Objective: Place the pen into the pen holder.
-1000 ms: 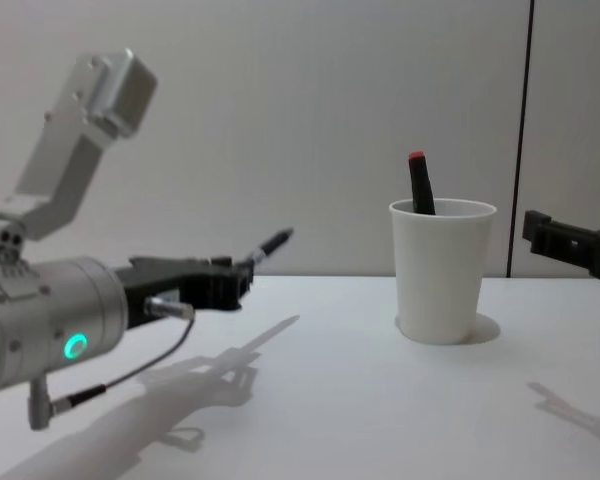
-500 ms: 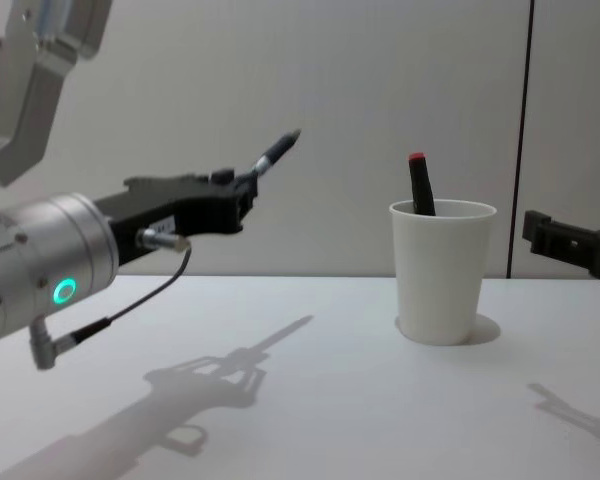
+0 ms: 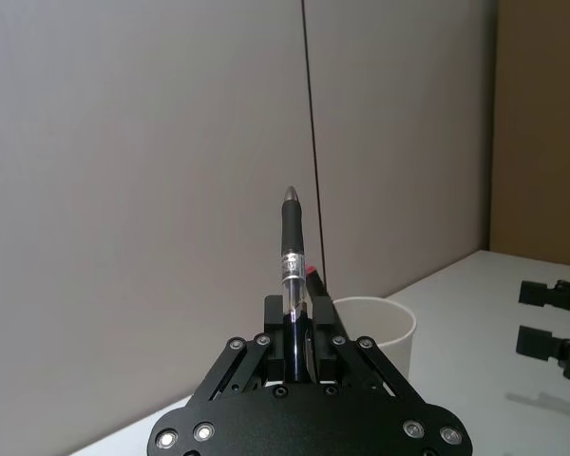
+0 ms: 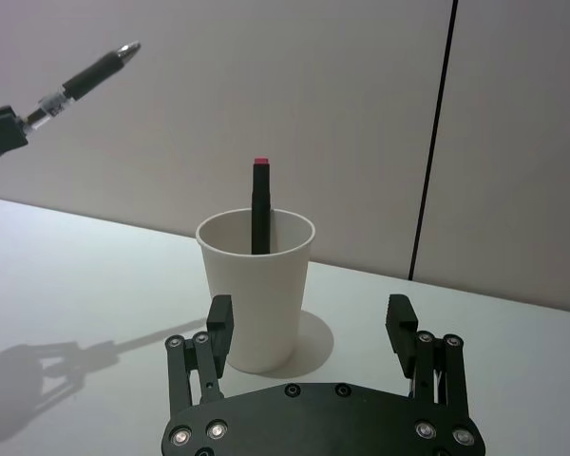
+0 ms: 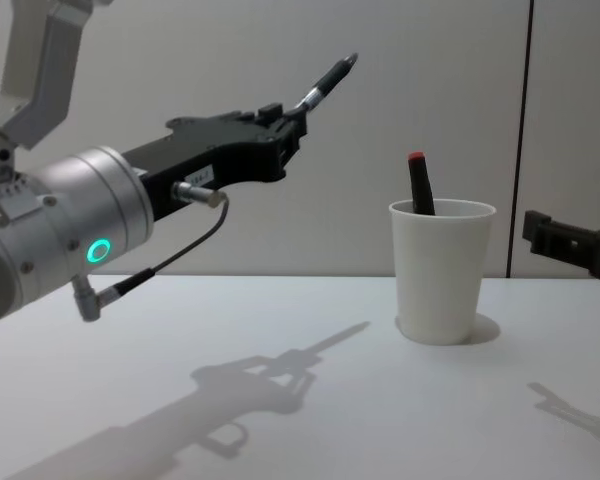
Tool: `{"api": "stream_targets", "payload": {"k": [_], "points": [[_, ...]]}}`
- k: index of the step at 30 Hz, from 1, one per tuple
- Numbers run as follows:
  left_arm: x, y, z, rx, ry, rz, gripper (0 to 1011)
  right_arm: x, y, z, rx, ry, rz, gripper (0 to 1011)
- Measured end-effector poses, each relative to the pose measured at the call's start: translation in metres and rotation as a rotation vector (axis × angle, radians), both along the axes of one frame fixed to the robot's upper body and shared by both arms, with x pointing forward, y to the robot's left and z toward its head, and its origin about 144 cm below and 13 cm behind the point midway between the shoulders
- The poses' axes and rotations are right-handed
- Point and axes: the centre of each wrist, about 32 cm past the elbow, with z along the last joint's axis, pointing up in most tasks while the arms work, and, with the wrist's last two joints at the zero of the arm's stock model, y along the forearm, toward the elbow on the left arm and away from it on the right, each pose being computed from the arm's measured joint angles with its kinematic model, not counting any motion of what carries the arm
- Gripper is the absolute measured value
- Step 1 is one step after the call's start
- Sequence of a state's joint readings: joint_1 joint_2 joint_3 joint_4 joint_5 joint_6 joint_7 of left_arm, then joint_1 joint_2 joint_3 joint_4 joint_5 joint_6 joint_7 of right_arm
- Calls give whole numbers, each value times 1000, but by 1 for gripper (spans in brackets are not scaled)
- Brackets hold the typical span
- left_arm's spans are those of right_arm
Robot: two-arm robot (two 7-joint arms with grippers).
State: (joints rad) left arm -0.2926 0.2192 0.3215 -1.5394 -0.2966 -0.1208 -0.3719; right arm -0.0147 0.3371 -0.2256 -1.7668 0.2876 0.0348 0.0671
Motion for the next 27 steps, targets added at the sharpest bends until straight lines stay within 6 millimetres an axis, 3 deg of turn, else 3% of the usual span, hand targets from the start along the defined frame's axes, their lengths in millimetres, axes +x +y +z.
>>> {"api": "stream_targets", "payload": {"k": [27], "points": [[7, -5, 4, -7, -71, -62, 180, 6, 7, 12, 258, 95, 138, 1001]]}}
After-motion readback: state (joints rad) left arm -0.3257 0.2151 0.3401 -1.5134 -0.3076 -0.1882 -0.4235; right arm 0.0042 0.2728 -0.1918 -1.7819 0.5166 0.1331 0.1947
